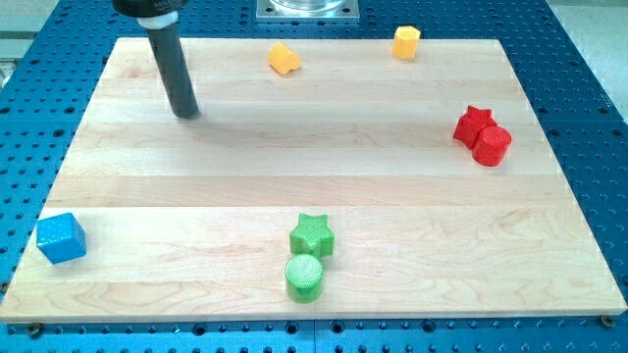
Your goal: Move your arm towards the top right corner
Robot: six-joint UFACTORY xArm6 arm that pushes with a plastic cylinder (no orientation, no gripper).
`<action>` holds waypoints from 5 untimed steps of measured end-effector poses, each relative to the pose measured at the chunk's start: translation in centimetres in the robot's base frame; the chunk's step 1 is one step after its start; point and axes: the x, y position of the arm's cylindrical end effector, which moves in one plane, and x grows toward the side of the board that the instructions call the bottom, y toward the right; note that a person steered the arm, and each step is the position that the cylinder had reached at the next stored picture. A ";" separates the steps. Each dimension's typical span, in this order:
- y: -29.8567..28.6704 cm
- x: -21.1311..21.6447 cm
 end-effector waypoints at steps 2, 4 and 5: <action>14.3 0.4; 28.2 -3.9; 34.3 -8.1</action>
